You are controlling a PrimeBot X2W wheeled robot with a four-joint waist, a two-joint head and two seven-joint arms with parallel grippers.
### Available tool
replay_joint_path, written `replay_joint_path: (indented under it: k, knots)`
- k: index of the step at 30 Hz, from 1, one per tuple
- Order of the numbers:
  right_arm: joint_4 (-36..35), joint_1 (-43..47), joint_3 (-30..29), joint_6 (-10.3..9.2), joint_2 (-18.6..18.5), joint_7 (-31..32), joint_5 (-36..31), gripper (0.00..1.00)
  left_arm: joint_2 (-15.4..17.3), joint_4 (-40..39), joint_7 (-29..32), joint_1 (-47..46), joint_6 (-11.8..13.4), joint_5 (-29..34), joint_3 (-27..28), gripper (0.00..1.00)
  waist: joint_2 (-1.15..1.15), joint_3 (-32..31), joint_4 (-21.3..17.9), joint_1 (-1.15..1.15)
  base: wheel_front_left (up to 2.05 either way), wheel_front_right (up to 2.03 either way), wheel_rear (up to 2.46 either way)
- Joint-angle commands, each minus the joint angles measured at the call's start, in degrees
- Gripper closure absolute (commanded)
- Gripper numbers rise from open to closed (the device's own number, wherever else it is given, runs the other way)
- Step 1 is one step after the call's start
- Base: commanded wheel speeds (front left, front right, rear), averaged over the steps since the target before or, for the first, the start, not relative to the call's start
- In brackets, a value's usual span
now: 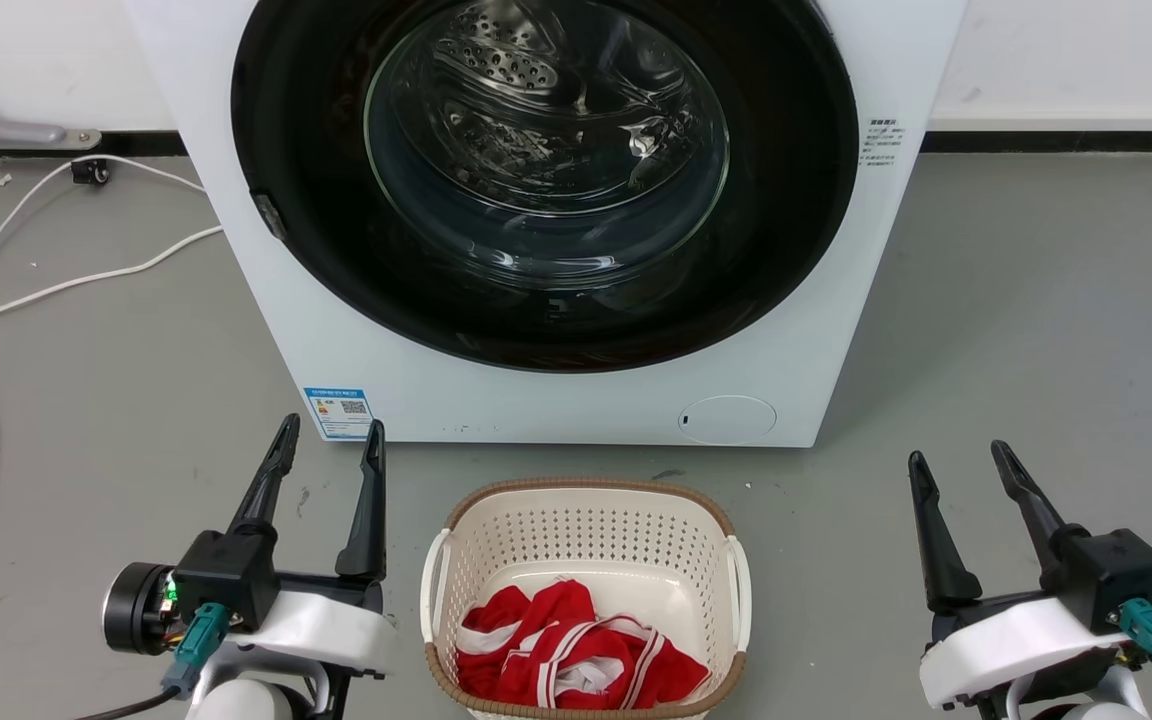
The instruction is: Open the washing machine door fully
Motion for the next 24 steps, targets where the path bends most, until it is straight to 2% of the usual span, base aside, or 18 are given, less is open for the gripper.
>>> replay_joint_path:
  k: [1, 14, 15, 16, 17, 24]
  knots:
    - [0.0, 0.5, 0.0, -0.02, 0.2, -0.5, -0.9, 0.0, -0.1, -0.1, -0.5, -0.1, 0.0, 0.7, 0.1, 0.0, 0.0, 0.1, 0.0, 0.0, 0.0, 0.0, 0.0]
    - [0.8, 0.0, -0.3, -0.03, 0.2, -0.5, 0.9, 0.0, -0.3, 0.5, -0.4, 0.0, -0.3, 0.3, 0.4, 0.0, 0.0, 0.5, -0.2, 0.0, 0.0, 0.0, 0.0]
    - [0.9, 0.1, -0.3, -0.02, 0.2, -0.4, 1.2, 0.49, -0.3, 0.5, -0.4, 0.0, -0.3, 0.3, 0.4, 0.0, 0.0, 0.5, -0.2, 0.0, 0.0, 0.0, 0.0]
    - [1.0, 0.0, -0.3, -0.02, 0.2, -0.4, 1.2, 0.8, -0.3, 0.5, -0.4, 0.0, -0.3, 0.3, 0.4, 0.0, 0.0, 0.5, -0.2, 0.0, 0.0, 0.0, 0.0]
    - [1.0, 0.0, -0.3, -0.02, 0.2, -0.4, 1.4, 1.0, -0.4, 0.5, -0.4, 0.0, -0.3, 0.3, 0.4, 0.0, 0.0, 0.5, -0.2, 0.0, 0.0, 0.0, 0.0]
    - [1.3, -0.3, -0.4, -0.03, 0.2, -0.7, 2.9, 1.0, -0.4, 0.4, -0.4, 0.0, -0.4, 0.3, 0.5, 0.0, 0.0, 0.6, -0.3, 0.0, 0.0, 0.0, 0.0]
